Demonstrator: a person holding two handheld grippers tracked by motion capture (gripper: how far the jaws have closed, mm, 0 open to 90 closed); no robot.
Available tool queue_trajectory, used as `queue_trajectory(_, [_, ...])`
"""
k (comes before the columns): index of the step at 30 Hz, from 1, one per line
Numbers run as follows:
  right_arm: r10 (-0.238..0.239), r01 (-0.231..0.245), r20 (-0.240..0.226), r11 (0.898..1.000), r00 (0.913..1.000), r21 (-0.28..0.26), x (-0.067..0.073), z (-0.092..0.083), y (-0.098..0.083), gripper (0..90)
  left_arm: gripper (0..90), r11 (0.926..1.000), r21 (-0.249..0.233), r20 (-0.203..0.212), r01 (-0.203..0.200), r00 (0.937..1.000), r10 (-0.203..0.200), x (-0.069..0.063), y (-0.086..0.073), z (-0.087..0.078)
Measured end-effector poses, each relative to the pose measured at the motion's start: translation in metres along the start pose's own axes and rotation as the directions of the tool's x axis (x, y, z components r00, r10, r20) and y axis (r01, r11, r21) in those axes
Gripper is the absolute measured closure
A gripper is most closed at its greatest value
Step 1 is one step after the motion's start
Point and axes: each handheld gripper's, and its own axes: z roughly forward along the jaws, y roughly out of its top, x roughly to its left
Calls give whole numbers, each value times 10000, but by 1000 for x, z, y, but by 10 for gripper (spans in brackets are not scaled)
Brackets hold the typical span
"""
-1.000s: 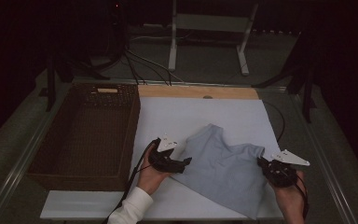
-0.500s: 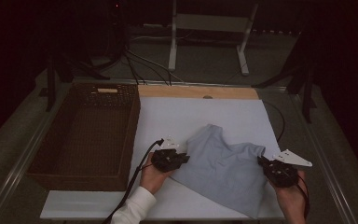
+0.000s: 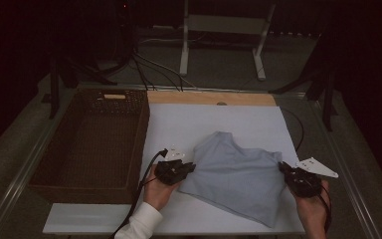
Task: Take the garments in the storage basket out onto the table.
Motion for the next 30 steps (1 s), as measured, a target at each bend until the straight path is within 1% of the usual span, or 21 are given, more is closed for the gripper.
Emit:
queue_trajectory(1, [-202,204,-59,9995,9998,223,5,4,-1,866,871,10000,-2,-31,-32,10000,32,0,0,0])
queue_trajectory(2, [-279,283,-143,9991,9995,323,7,6,-1,854,871,10000,-8,-65,-48,10000,48,-1,0,0])
queue_trajectory(5, [-438,441,-108,9985,9990,328,12,6,-1,706,870,10000,-42,-157,-21,9999,21,0,0,-3])
queue_trajectory(6, [-435,439,-155,9986,9989,279,12,4,-1,646,870,10000,-70,-166,-24,9999,23,0,0,-4])
queue_trajectory(8, [-353,358,-405,9993,9986,125,13,2,0,511,870,9999,-109,-191,2,9998,-4,1,1,-6])
queue_trajectory(9, [-272,276,-514,9996,9983,57,13,1,0,472,870,9999,-101,-198,-9,9998,7,1,1,-7])
queue_trajectory(12, [-177,178,-445,9998,9989,19,14,-1,0,390,870,10000,-81,-198,-30,9998,28,0,1,-8])
queue_trajectory(14, [-181,183,-486,9998,9987,29,15,-1,-1,370,870,9999,-116,-165,-8,9999,6,0,1,-9])
queue_trajectory(16, [-227,234,-657,9997,9976,107,16,-2,-1,369,870,9999,-104,-183,-30,9998,28,1,2,-10])
queue_trajectory(21, [-280,313,-912,9989,9954,341,17,0,-3,402,871,9998,-177,-283,57,9996,-62,0,3,-14])
queue_trajectory(25, [-308,339,-907,9989,9954,326,16,0,-3,402,871,9996,-253,-322,130,9994,-138,1,5,-19])
queue_trajectory(28, [-321,351,-910,9989,9953,314,16,0,-3,394,871,9992,-309,-359,248,9990,-259,0,6,-23])
queue_trajectory(29, [-321,351,-910,9989,9953,314,16,0,-3,394,871,9992,-309,-359,248,9990,-259,0,6,-23])
queue_trajectory(30, [-294,321,-926,9991,9953,279,16,0,-3,383,871,9991,-368,-330,203,9992,-215,-2,7,-27])
